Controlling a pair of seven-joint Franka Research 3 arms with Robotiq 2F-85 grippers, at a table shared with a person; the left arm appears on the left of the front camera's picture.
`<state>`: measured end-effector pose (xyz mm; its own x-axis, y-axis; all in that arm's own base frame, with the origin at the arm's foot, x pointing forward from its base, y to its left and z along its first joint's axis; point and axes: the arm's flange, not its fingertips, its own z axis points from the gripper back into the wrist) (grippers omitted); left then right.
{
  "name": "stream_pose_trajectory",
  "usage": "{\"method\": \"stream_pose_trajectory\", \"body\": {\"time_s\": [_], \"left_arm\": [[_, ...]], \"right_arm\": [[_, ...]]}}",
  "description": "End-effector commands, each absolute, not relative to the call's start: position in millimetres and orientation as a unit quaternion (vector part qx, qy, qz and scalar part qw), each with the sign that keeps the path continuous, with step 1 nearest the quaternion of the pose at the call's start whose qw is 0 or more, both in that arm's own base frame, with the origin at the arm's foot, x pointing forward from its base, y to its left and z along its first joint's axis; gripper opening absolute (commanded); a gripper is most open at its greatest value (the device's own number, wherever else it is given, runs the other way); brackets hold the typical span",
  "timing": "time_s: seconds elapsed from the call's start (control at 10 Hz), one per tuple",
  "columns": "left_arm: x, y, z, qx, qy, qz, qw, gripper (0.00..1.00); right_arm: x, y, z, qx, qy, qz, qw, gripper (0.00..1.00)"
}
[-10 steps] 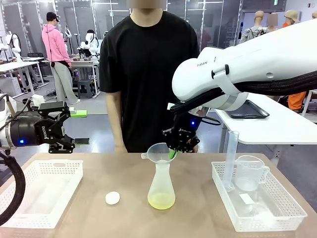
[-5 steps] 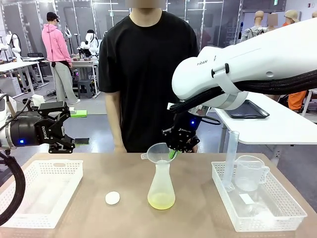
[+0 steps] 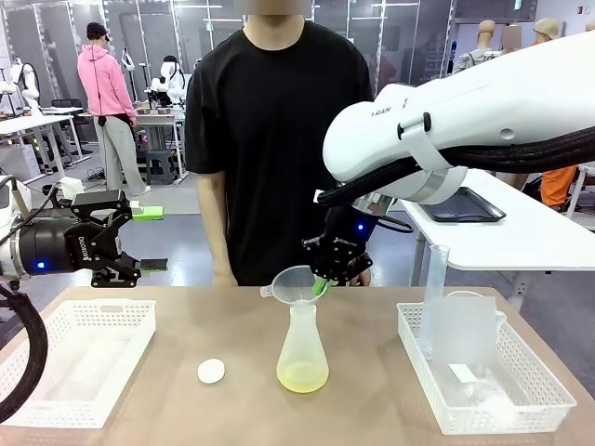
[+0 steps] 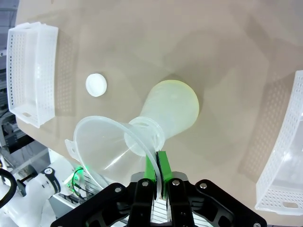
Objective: Prepare the solutions needed for the experiment.
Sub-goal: Once the solution is in the Big flask , pick up the Plastic Funnel and place it back into the right Organizing basket.
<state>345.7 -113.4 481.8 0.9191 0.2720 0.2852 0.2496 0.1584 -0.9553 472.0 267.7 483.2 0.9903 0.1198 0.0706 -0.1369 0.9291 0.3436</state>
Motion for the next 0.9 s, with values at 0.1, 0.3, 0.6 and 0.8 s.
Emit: {"method": "stream_pose_trajectory", "body": {"time_s": [0.1,0.3,0.6,0.8], "left_arm": [[343.0,-116.7,481.5,-0.659,-0.202,0.013,0.724,1.0],[343.0,-116.7,481.5,-0.659,-0.202,0.013,0.724,1.0],[343.0,-116.7,481.5,-0.659,-0.202,0.013,0.724,1.0],[343.0,-116.7,481.5,-0.659,-0.202,0.013,0.724,1.0]], "right_arm": [[467.8,267.7,491.8,0.214,-0.025,0.065,0.974,0.0],[463.2,267.6,501.1,0.221,-0.032,0.065,0.973,0.0],[452.0,263.6,520.4,0.224,-0.054,0.071,0.97,0.0],[443.8,259.6,531.0,0.228,-0.064,0.072,0.969,0.0]]}}
